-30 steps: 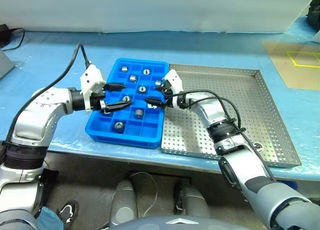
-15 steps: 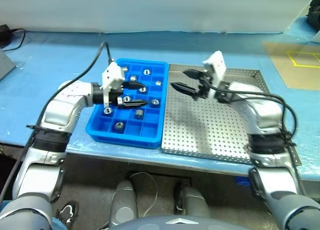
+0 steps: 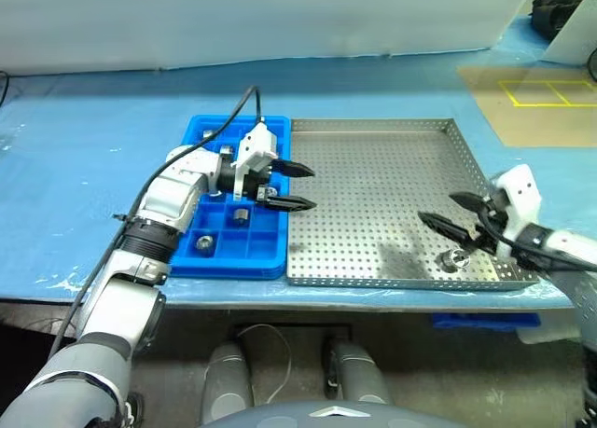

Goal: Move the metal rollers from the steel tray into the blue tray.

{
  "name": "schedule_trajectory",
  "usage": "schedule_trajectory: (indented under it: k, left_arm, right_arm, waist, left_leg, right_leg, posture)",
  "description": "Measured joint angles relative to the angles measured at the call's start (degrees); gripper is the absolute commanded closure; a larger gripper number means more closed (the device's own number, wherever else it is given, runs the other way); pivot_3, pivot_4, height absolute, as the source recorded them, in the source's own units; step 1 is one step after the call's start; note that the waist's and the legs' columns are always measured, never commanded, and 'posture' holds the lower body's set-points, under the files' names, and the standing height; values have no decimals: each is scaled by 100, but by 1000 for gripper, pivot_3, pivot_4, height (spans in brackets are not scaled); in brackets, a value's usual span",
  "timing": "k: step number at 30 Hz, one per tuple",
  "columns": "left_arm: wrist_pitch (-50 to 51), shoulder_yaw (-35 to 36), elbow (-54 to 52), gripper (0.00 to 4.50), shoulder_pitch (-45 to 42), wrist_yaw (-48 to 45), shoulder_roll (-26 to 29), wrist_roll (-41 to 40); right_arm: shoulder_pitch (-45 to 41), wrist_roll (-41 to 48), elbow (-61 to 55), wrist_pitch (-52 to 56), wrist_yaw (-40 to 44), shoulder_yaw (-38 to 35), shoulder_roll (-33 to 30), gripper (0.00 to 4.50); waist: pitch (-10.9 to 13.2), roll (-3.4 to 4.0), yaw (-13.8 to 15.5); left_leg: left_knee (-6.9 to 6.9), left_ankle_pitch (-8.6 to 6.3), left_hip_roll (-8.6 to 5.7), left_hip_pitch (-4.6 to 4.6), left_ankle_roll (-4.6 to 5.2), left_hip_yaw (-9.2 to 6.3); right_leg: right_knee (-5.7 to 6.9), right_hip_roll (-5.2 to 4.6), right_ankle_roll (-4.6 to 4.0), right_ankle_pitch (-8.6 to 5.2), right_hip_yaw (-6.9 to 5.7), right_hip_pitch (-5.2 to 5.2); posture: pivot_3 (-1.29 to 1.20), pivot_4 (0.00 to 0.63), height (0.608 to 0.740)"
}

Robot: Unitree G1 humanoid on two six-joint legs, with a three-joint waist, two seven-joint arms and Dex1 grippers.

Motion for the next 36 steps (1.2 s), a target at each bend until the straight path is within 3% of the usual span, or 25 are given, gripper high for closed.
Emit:
schedule_trajectory:
  k: [4, 11, 20, 28, 36]
  left_arm:
    - [-112, -40, 143, 1018, -15, -84, -113, 83]
    - [-175, -82, 150, 1018, -8, -96, -134, 165]
    - [-191, -70, 59, 1018, 149, 64, -91, 204]
    - [-73, -58, -294, 1018, 428, 237, 11, 187]
    - [31, -57, -480, 1018, 523, 327, 31, 171]
  right_arm:
    - [604, -265, 114, -462, 273, -22, -493, 322]
    - [651, -1048, 1125, -1689, 472, 378, -975, 322]
    - [-418, -1651, 2497, -2728, 951, 1486, -1168, 322]
    - [-729, -1711, 2833, -2895, 1512, 1776, -1329, 322]
    - [-672, -1712, 2947, -2920, 1862, 1823, -1489, 322]
  waist:
    - [0, -1, -88]
    - [2, -3, -102]
    - [1, -2, -156]
    - [1, -1, -127]
    - [1, -1, -61]
  left_leg:
    - [50, -20, 2, -13, 32, 3]
    - [102, -41, -3, -39, 66, 7]
    - [112, -54, -1, -39, 88, 16]
    - [104, -67, 6, -38, 108, 17]
    - [112, -68, 4, -34, 110, 21]
  right_leg:
    - [-8, -1, 7, -3, 3, 6]
    - [-24, -11, 11, -2, 4, 11]
    - [-12, -14, 9, 0, 9, 11]
    - [-3, -13, -30, 23, 4, 11]
    - [-2, -16, 7, 1, 9, 14]
  posture:
    - [-476, 150, 740]
    - [-444, 150, 740]
    - [-388, 150, 740]
    - [-354, 150, 740]
    - [-353, 150, 740]
